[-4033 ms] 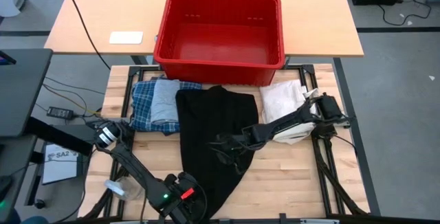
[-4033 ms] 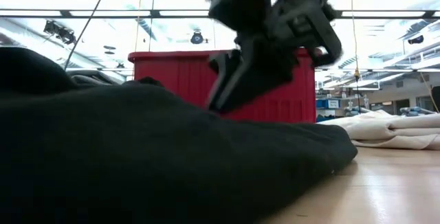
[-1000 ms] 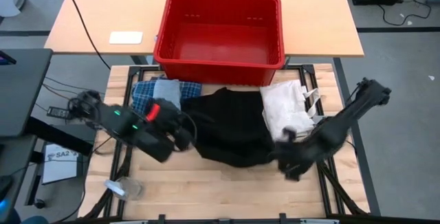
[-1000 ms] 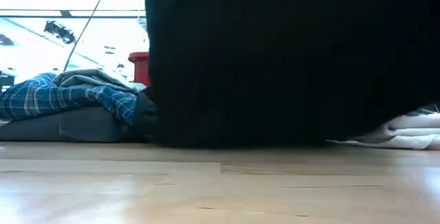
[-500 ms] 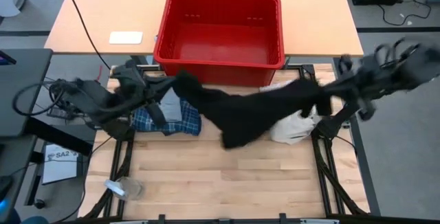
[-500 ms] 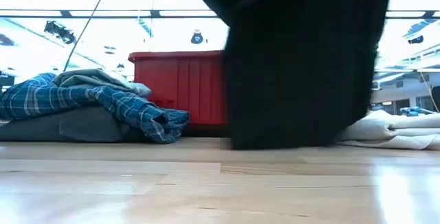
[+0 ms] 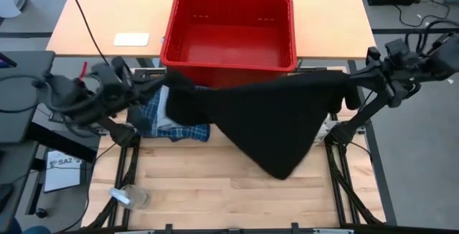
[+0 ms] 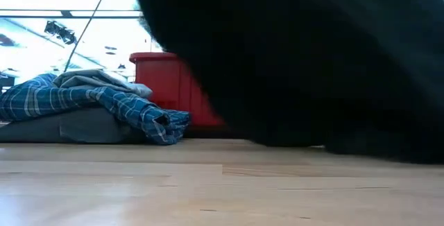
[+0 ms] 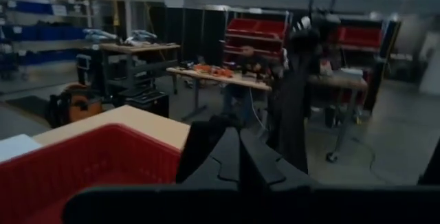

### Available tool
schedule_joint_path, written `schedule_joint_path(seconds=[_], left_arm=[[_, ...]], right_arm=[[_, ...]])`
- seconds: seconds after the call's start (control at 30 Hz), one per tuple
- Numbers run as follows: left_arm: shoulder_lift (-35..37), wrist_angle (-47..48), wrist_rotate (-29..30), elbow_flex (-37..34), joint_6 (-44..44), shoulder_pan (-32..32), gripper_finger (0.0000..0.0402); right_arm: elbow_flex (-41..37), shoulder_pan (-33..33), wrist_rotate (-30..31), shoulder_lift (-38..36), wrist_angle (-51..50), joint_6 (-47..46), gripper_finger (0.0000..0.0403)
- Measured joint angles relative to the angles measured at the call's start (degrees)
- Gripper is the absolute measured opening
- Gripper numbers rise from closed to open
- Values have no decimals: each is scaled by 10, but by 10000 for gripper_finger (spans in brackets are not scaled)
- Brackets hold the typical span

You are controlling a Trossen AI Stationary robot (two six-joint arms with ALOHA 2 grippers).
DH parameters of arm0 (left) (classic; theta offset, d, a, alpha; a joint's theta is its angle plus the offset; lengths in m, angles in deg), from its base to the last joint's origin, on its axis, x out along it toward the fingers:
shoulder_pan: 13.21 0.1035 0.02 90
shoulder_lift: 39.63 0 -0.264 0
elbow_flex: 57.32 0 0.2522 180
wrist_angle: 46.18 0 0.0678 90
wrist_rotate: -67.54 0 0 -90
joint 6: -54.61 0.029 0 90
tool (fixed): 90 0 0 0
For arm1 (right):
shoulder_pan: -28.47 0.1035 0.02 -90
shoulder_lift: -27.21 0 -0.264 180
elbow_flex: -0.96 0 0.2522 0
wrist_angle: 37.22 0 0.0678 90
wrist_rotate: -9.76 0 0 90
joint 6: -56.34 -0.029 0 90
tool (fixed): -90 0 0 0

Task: Fold Laundry from Bin
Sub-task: Fold the black shirt

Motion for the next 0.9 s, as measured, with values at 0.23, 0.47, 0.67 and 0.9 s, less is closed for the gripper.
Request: schedule_joint_path(seconds=[0.23, 0.47, 0.67, 0.9], left_arm=[[13, -54, 7, 1, 33, -34, 0], [14, -184, -15, 1, 179, -65, 0], [10, -107, 0, 1, 148, -59, 0], [-30, -18, -15, 1, 51, 11, 0]], right_arm=[[0, 0, -52, 12, -1, -68, 9], [0, 0, -124, 45, -2, -90, 9], [-97, 0, -187, 70, -69, -184, 9], [-281, 1, -354, 98, -29, -271, 9]])
